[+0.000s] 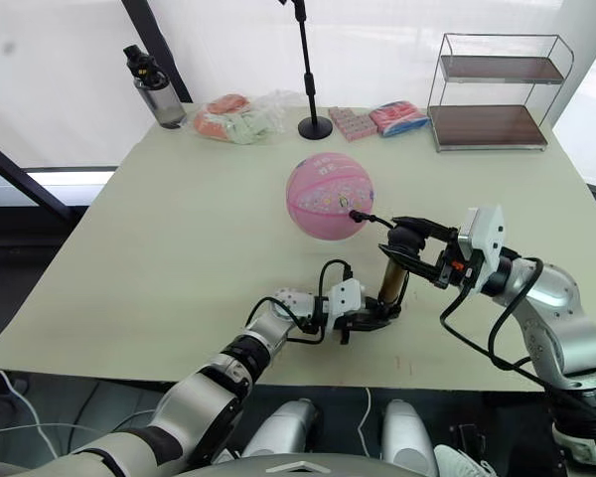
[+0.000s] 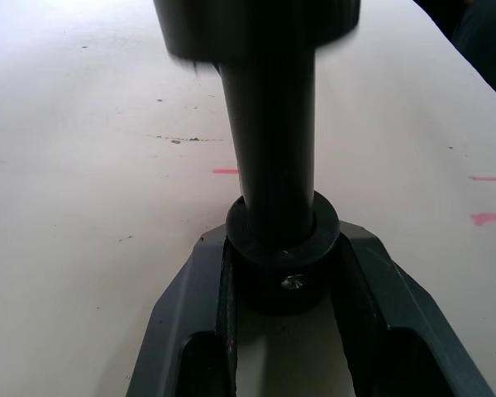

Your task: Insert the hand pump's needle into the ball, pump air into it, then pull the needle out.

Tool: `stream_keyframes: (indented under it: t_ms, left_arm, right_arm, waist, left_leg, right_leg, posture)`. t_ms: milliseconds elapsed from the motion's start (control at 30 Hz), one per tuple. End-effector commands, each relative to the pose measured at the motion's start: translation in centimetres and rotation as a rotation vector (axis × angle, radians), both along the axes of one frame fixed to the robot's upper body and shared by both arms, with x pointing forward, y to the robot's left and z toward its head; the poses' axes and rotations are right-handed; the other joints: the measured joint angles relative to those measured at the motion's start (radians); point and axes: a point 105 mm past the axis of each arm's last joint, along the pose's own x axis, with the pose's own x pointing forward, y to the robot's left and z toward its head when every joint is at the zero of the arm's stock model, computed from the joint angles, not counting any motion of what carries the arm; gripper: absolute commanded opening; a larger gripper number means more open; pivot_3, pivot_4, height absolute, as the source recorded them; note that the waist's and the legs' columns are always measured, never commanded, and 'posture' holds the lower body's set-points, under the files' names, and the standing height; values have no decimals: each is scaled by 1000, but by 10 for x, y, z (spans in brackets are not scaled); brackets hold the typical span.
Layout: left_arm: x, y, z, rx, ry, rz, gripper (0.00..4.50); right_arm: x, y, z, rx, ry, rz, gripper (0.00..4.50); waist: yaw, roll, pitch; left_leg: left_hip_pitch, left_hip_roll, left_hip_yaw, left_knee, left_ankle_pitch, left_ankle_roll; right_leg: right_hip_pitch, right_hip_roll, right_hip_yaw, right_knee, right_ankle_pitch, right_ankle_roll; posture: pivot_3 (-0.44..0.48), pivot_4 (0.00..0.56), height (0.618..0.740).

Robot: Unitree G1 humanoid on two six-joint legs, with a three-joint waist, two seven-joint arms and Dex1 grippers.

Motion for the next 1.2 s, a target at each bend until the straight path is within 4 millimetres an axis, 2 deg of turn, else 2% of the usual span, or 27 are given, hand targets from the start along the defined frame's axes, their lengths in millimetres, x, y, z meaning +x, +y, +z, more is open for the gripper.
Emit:
stream_keyframes:
  t_ms: [33,267,333,467,600,833,1200]
  left_arm:
    - [-26,10,-36,127,101,-55,1069]
    - [-25,10,-36,126,107,-54,1069]
    - [-25,10,-36,124,109,-52,1069]
    - [-24,10,-35,120,116,-45,1069]
    - [-23,10,-35,119,114,-40,1069]
    - [-23,9,-35,117,119,-42,1069]
    - [-23,8,-34,111,123,-41,1069]
  right_arm:
    - [1,-1,-32,-72,53,-30,1823]
    - [0,3,-57,-112,48,-42,1823]
    - [0,4,-57,-105,43,-39,1823]
    - [1,6,-45,-59,16,-35,1823]
    - [4,0,-21,-56,-28,-28,1823]
    - [9,-10,37,-28,-108,-26,1823]
    - [6,-18,101,-24,-200,-21,1823]
  waist:
    - [-1,0,0]
    - [-2,0,0]
    - [-3,0,0]
    - [-4,0,0]
    - [-4,0,0]
    - [0,3,4]
    - [2,4,12]
  left_leg:
    - [0,0,0,0,0,0]
    - [2,0,1,0,0,0]
    - [6,0,1,-1,0,0]
    - [13,1,1,-2,0,0]
    - [13,0,1,-2,0,0]
    - [10,0,0,-2,0,0]
    - [8,1,0,-2,0,0]
  right_leg:
    - [0,0,0,0,0,0]
    - [1,0,1,1,0,0]
    - [4,1,1,1,0,0]
    - [10,2,2,0,-1,0]
    - [11,2,2,0,-1,0]
    - [10,0,2,-2,0,0]
    - [10,-2,0,-4,0,0]
  posture:
    - [0,150,740]
    - [0,150,740]
    - [0,150,740]
    - [0,150,740]
    - [0,150,740]
    - [0,150,740]
    - [0,150,740]
